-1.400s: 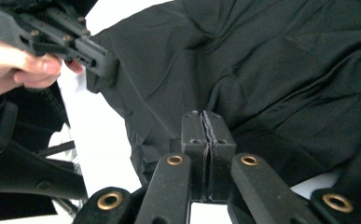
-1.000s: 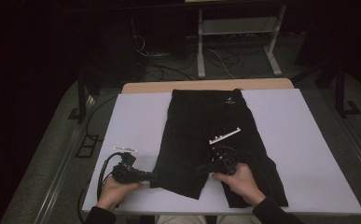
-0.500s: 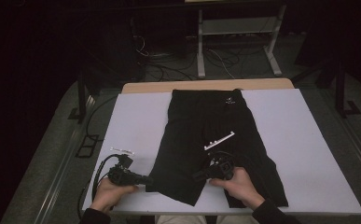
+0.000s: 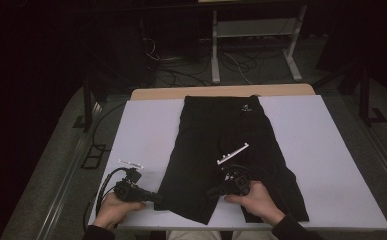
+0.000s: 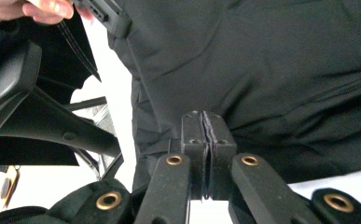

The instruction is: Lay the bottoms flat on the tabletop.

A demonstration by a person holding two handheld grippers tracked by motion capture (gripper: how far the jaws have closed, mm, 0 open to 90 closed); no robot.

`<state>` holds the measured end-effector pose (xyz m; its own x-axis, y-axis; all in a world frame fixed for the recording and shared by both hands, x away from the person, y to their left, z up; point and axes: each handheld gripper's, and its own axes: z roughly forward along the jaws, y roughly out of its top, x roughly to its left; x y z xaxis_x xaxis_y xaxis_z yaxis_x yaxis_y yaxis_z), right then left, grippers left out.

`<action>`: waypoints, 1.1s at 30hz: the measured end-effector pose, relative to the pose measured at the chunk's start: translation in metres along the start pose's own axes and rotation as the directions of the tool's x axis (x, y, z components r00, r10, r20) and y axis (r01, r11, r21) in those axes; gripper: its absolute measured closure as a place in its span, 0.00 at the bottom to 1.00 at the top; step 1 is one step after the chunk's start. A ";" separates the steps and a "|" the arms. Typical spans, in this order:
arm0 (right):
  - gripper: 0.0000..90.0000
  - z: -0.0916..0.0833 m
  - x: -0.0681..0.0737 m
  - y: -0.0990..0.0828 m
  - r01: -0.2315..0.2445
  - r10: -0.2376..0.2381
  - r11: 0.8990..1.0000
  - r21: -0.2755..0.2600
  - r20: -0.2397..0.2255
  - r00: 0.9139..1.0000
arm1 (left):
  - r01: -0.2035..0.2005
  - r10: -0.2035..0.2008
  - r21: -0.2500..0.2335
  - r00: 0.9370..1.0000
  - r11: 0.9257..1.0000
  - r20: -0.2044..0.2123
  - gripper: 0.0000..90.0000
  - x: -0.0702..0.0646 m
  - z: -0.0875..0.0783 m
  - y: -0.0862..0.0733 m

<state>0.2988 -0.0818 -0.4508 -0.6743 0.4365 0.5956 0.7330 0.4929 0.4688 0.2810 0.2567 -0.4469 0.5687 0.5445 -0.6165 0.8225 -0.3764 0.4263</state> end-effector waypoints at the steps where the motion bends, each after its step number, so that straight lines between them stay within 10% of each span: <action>1: 0.95 0.000 0.000 0.000 0.002 -0.002 1.000 0.004 -0.002 1.000 | 0.000 0.000 0.005 1.000 1.000 0.001 0.98 0.000 -0.001 0.000; 5: 0.90 -0.004 0.001 0.000 0.018 -0.018 1.000 -0.002 0.010 1.000 | -0.012 0.012 0.012 1.000 1.000 -0.010 0.97 -0.001 -0.003 -0.001; 14: 0.66 -0.039 -0.003 0.003 0.109 -0.092 0.986 -0.125 0.138 0.986 | -0.100 0.091 -0.075 0.989 0.992 -0.114 0.57 -0.006 -0.011 0.003; 21: 0.43 -0.066 -0.012 0.004 0.167 -0.120 0.966 -0.195 0.232 0.965 | -0.209 0.174 -0.159 0.963 0.965 -0.206 0.39 -0.014 -0.011 0.010; 33: 0.06 -0.110 -0.034 -0.009 0.180 -0.083 0.935 -0.304 0.306 0.948 | -0.287 0.210 -0.283 0.939 0.915 -0.272 0.20 -0.018 -0.013 0.015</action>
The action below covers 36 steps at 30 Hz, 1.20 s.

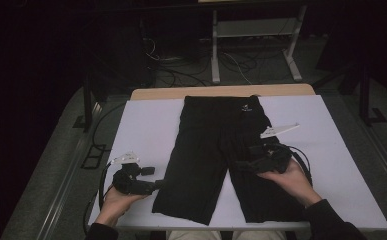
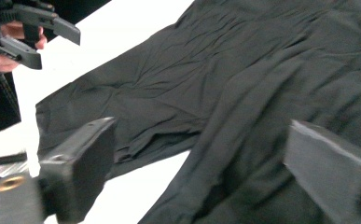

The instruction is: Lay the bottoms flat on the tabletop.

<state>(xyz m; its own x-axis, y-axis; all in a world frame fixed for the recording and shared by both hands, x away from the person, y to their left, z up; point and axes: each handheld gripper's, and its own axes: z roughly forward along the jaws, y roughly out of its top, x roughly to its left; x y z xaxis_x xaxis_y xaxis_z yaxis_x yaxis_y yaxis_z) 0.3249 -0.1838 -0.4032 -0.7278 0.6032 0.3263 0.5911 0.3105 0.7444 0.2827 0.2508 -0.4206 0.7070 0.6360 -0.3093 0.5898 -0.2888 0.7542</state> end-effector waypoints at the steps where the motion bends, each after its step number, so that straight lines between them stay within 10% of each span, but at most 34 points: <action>1: 0.03 -0.003 -0.002 -0.001 0.001 -0.001 1.000 -0.008 0.010 1.000 | -0.002 0.002 -0.011 1.000 1.000 -0.006 0.19 0.000 -0.001 0.000; 36: 0.00 -0.083 -0.047 -0.076 -0.044 0.079 0.983 -0.178 0.193 0.978 | -0.051 0.029 -0.144 0.988 0.988 -0.154 0.00 0.004 -0.014 -0.017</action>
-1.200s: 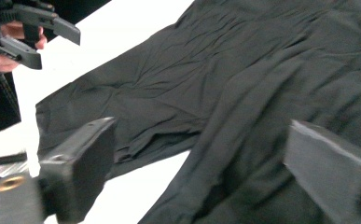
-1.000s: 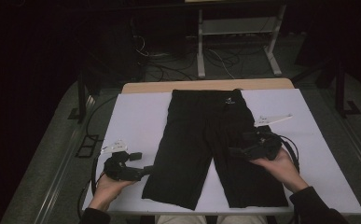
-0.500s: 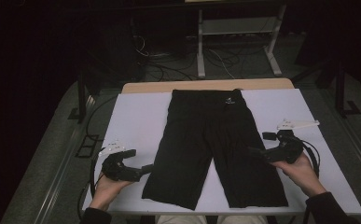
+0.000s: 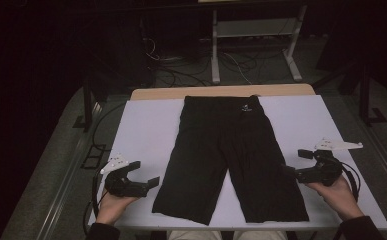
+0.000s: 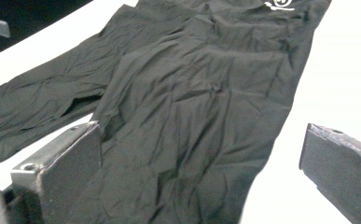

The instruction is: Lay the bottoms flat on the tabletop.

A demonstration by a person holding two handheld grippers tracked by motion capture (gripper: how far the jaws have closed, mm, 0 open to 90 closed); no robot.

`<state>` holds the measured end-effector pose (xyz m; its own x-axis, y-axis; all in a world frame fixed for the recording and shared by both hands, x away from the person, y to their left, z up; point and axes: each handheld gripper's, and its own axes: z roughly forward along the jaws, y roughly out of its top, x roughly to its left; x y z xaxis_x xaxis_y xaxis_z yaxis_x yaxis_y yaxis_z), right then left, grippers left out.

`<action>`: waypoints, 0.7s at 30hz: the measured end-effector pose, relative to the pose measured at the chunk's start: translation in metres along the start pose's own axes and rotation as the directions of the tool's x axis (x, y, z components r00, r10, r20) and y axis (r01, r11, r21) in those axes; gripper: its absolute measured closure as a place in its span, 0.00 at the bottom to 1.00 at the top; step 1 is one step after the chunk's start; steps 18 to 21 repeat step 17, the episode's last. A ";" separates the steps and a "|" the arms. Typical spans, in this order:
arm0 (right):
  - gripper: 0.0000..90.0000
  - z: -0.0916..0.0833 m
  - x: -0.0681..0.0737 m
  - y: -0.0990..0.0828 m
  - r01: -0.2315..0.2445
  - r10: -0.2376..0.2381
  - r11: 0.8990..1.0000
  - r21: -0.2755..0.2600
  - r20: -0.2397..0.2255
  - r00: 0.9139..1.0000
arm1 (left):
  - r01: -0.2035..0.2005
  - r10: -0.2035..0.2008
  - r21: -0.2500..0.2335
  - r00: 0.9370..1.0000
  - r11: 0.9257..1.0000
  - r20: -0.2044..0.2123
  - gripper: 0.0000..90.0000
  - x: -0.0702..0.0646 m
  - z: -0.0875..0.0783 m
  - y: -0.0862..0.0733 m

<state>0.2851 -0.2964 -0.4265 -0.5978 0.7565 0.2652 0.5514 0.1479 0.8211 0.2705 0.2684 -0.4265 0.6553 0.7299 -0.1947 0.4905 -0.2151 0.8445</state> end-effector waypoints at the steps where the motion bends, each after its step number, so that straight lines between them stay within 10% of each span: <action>1: 0.00 -0.001 -0.001 -0.002 0.000 0.000 1.000 -0.005 0.006 1.000 | -0.007 0.007 -0.001 1.000 1.000 -0.008 0.00 0.000 0.000 -0.001; 21: 0.00 -0.005 -0.010 -0.023 0.023 -0.023 1.000 -0.005 0.020 1.000 | -0.037 0.037 0.018 0.999 0.999 -0.007 0.00 0.000 0.003 -0.007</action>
